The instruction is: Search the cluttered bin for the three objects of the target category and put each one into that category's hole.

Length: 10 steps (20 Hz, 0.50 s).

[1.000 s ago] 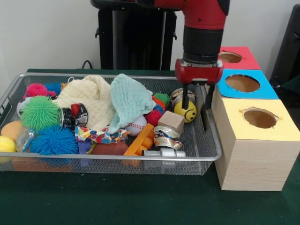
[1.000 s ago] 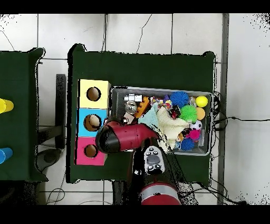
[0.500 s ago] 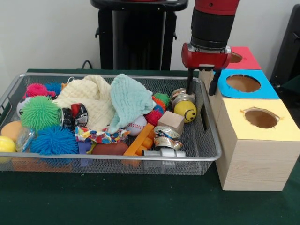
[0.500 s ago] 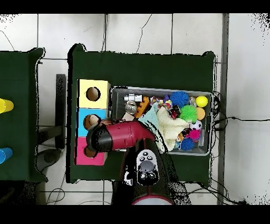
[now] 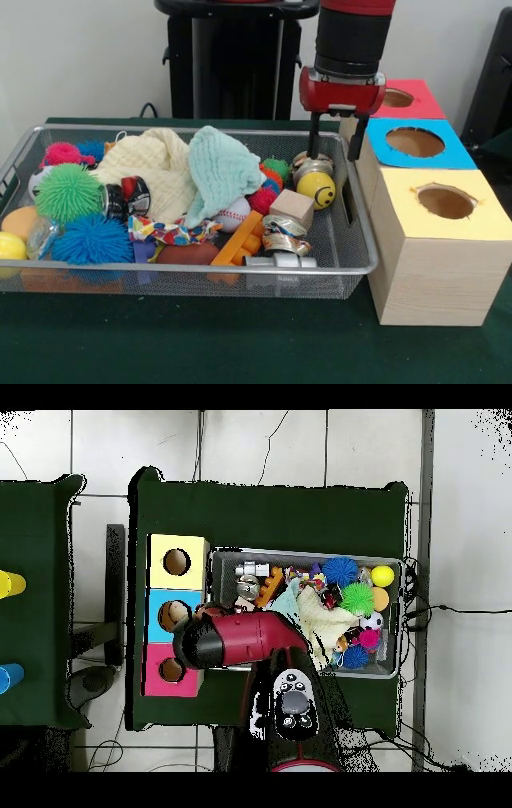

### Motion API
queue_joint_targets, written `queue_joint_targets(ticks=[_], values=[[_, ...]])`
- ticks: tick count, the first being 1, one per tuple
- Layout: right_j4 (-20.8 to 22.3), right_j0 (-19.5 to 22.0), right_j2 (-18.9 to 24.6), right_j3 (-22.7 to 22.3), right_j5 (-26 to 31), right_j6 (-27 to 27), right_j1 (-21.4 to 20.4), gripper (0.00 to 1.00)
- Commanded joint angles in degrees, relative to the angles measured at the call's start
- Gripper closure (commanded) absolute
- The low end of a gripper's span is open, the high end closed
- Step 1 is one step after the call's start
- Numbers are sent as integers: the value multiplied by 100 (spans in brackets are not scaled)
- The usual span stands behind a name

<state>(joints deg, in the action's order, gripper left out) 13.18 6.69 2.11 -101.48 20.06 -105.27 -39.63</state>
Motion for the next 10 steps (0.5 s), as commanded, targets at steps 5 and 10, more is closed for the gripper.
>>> queue_joint_targets(ticks=[5, 10], values=[[141, 285, -176, 528, 148, -465, 950, 0], [58, 300, -434, 906, 223, -609, 1438, 0]])
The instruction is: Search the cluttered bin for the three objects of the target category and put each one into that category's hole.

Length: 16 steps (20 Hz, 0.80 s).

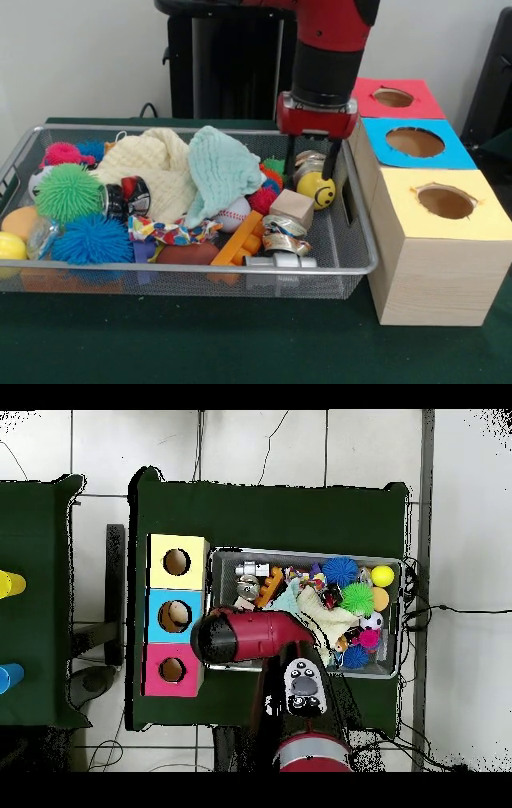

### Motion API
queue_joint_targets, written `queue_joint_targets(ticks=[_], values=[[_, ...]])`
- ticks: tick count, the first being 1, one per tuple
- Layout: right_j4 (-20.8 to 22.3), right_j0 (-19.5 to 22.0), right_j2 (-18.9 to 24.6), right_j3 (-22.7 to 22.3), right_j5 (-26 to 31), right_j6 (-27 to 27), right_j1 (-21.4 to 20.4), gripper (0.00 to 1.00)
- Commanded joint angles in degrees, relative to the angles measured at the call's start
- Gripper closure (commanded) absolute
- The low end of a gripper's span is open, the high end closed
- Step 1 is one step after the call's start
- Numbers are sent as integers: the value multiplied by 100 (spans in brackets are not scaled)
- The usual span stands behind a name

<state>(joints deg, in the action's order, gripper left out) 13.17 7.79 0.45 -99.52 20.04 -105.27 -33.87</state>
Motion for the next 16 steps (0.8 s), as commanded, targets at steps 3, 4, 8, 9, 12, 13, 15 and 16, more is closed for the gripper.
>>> queue_joint_targets(ticks=[3, 4, 8, 9, 12, 13, 15, 16], values=[[35, 198, -415, 801, 234, -645, 1033, 0], [40, 173, -489, 795, 214, -676, 1045, 0], [14, 156, -624, 714, 266, -669, 1017, 0], [2, 166, -631, 698, 253, -664, 1032, 0], [13, 128, -713, 672, 123, -718, 1072, 0], [7, 126, -745, 665, 114, -730, 1070, 0], [11, 136, -804, 643, 116, -725, 1049, 0], [16, 164, -805, 636, 138, -691, 1036, 0]])
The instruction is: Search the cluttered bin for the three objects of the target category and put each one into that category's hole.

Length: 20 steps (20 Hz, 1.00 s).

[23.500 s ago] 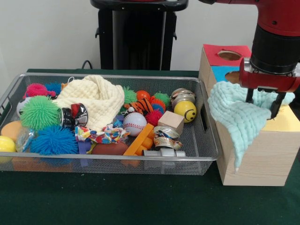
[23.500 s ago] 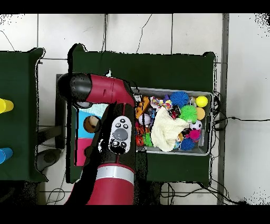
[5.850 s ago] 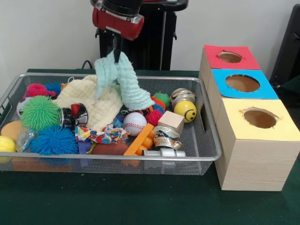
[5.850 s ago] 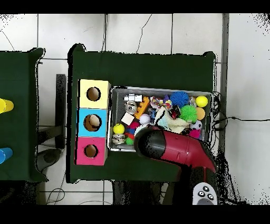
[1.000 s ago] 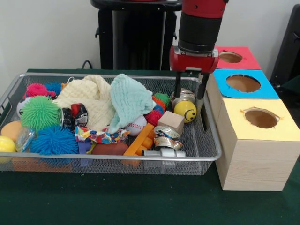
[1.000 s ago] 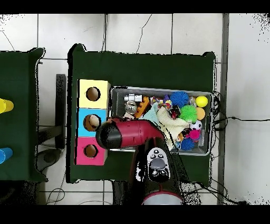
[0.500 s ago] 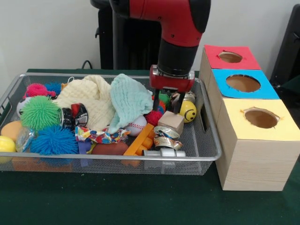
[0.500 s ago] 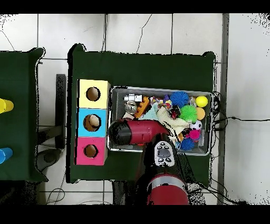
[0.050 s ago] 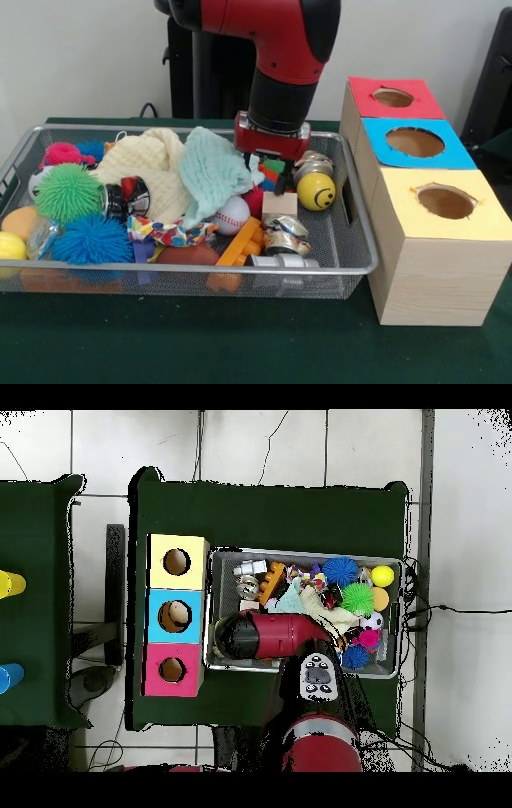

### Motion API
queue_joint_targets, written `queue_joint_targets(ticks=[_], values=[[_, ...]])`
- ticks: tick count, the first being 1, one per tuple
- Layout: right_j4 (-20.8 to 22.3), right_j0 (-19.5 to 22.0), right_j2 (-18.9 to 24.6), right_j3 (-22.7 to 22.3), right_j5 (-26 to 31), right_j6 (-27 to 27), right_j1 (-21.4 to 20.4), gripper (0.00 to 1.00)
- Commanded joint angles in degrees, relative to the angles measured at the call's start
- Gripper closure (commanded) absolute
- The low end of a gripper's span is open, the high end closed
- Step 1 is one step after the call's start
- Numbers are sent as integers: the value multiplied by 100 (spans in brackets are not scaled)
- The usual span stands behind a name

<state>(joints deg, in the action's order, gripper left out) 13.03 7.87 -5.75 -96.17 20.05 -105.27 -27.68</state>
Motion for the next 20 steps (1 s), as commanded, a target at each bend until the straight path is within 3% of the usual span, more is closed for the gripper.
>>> queue_joint_targets(ticks=[1, 15, 20], values=[[35, 185, -185, 293, 160, -657, 404, 0], [-147, 202, -91, 541, 645, -486, 213, 0], [-247, 138, -18, 1034, 867, -482, 437, 0]])
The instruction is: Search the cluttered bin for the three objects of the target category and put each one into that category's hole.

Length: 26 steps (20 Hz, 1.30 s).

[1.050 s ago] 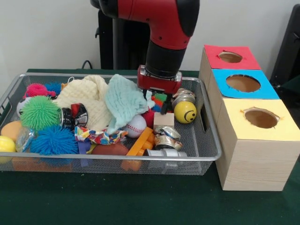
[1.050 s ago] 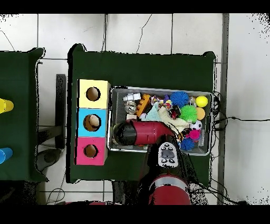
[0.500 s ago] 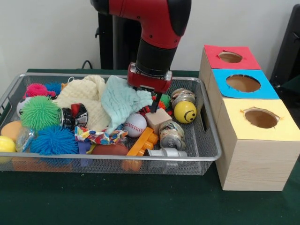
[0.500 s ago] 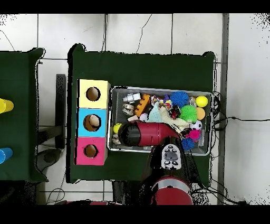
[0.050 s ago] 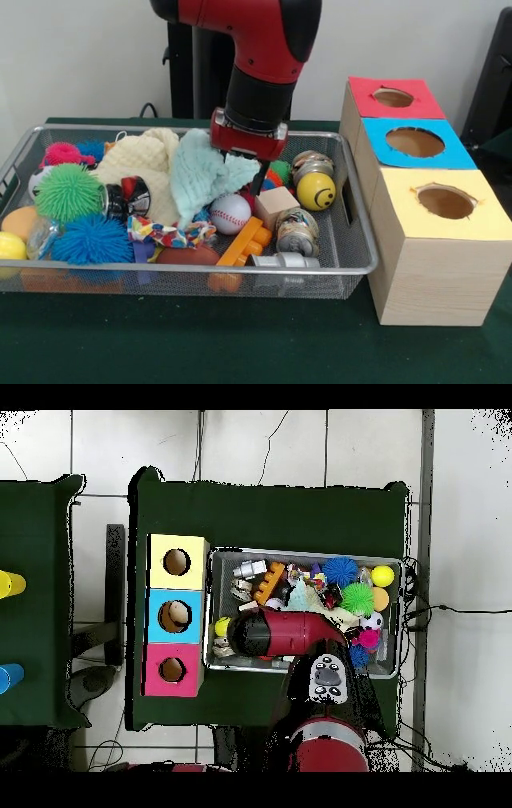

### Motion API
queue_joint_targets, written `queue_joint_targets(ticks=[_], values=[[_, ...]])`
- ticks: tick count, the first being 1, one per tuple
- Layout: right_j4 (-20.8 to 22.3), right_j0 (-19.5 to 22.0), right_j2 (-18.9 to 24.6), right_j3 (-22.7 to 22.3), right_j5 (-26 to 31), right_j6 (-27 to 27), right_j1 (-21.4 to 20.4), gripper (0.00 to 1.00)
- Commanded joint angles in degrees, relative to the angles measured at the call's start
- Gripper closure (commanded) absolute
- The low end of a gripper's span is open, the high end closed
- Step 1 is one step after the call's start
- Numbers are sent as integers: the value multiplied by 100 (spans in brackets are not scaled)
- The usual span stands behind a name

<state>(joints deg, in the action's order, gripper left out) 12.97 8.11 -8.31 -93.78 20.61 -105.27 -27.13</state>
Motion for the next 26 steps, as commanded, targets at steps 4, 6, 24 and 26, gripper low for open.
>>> queue_joint_targets(ticks=[4, 6, 24, 26], values=[[-275, 210, 380, 1308, 1144, -277, 563, 0], [-283, 292, 488, 1566, 1370, -125, 623, 0], [-8, 739, 760, 1535, 1269, -90, 666, 0], [-30, 773, 758, 1682, 1440, -45, 739, 0]])
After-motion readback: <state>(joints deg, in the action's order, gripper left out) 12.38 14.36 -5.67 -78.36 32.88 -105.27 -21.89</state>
